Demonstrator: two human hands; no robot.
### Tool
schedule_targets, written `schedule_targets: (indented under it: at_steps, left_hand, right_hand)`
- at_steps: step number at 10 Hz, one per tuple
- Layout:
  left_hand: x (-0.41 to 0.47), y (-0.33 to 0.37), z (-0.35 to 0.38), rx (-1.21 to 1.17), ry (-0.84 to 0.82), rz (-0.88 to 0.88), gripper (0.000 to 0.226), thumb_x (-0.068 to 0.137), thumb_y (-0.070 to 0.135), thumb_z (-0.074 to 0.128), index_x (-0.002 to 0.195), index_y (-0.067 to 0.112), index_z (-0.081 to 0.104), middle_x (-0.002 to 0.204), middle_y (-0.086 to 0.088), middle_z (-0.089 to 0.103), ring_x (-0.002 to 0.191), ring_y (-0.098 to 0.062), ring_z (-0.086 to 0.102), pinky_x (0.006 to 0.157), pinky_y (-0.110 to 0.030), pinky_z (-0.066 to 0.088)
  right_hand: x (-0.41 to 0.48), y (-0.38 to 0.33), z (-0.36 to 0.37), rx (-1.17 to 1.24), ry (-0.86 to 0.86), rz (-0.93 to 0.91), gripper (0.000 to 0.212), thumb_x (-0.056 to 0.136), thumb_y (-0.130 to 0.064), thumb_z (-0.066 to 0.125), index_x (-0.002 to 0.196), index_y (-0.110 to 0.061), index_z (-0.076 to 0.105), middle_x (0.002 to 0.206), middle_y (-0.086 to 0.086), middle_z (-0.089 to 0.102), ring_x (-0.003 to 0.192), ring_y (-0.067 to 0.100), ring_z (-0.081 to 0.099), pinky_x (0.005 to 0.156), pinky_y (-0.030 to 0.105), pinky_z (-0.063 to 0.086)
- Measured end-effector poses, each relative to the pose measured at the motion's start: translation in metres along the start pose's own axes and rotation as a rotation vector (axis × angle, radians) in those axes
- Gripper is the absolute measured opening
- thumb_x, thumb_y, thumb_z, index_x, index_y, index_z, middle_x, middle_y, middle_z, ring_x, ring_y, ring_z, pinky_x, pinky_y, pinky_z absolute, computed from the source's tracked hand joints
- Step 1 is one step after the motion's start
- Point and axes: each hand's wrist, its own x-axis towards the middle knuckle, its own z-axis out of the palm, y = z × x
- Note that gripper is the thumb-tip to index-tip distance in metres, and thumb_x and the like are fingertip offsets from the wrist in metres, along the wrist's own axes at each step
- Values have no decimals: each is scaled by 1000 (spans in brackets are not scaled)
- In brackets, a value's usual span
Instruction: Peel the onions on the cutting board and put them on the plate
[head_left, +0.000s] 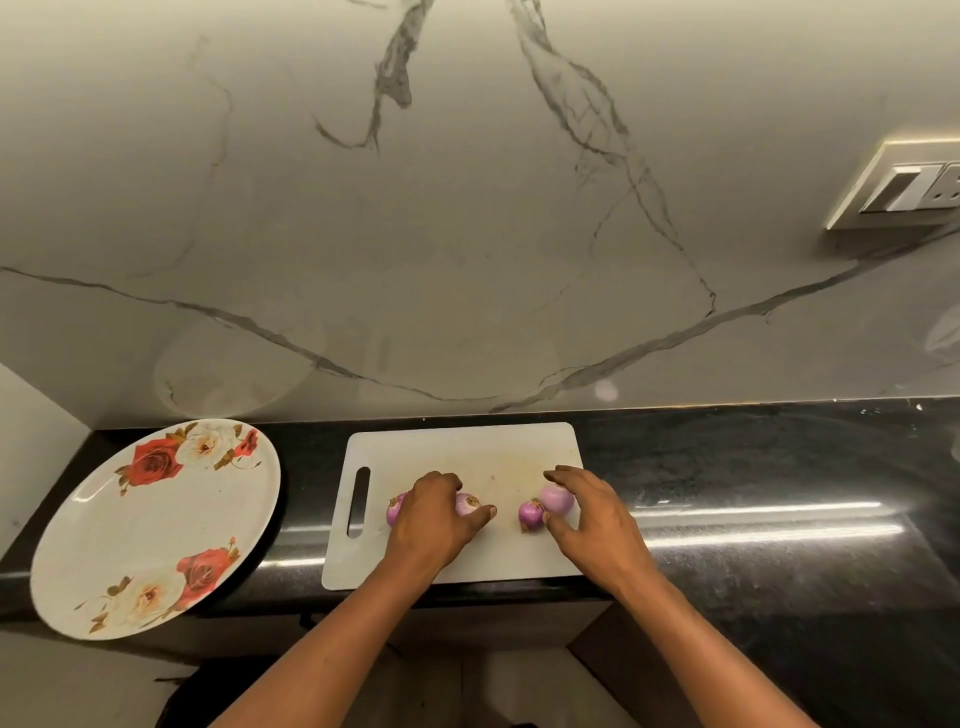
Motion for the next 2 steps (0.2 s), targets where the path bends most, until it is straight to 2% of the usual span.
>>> schedule_targets:
  at_steps: [1,2]
  left_hand:
    - [1,1,0,5,6,15,71,82,66,76,138,24,63,138,3,66,121,-20,65,97,-34,54]
    - [2,0,-2,2,1,18,68,81,63,76,136,25,65,138,3,67,120,-20,66,100,-38,57]
  right_hand:
    - [-2,-1,2,9,12,6,51,95,-39,70,144,-37,55,153,-16,50,144,10,41,111,33,42]
    - [-5,-2,6,-2,35,-9,51,95,-37,70,144,-35,56,154,-16,48,145,9,39,114,32,40]
